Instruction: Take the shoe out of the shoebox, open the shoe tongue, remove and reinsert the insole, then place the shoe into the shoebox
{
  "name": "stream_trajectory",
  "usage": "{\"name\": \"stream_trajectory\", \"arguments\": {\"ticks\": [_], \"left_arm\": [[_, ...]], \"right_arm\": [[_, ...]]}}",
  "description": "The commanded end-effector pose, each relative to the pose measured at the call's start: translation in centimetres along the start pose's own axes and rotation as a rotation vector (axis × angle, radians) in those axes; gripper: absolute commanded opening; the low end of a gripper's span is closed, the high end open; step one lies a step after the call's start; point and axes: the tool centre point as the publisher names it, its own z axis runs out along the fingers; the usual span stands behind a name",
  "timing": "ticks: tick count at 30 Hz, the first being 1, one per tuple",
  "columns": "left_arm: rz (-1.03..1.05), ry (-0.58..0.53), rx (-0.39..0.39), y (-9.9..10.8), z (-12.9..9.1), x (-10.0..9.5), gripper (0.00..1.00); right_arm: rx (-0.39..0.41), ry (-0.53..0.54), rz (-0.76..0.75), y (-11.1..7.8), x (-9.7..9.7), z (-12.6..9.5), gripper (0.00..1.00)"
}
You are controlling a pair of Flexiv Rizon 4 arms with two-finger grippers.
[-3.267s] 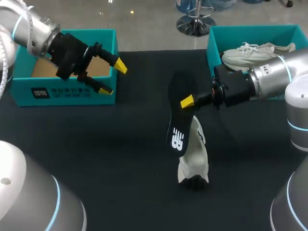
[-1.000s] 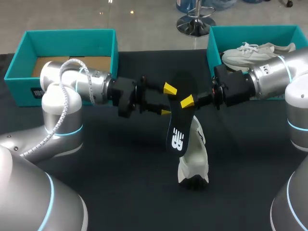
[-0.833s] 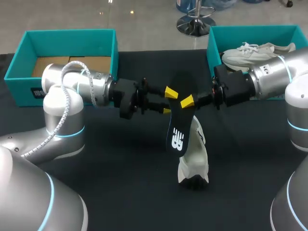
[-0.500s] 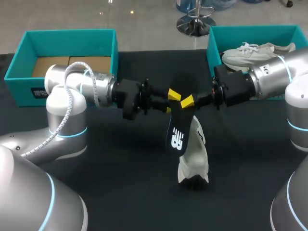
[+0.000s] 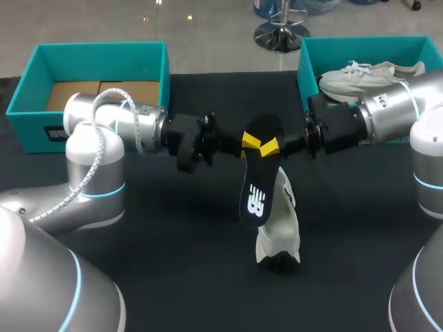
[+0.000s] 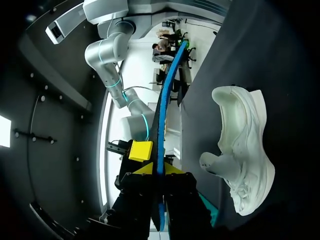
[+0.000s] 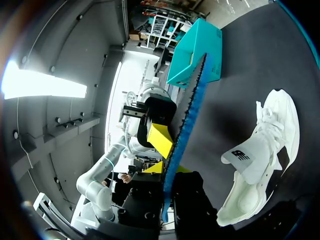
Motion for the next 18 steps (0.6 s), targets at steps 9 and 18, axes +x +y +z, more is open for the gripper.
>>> {"name": "stream_trajectory", "arguments": {"ticks": [9, 18], "left_arm": [[0.002, 0.015, 0.000, -0.8, 0.0, 0.0, 0.00], [-0.027, 0.064, -0.013, -0.2, -2.1, -1.3, 0.00]], "right_arm": [[-0.002, -0.003, 0.000, 0.2, 0.2, 0.0, 1.00], [-0.014, -0.017, 0.006, 0.2, 0.2, -0.7, 1.00]]}}
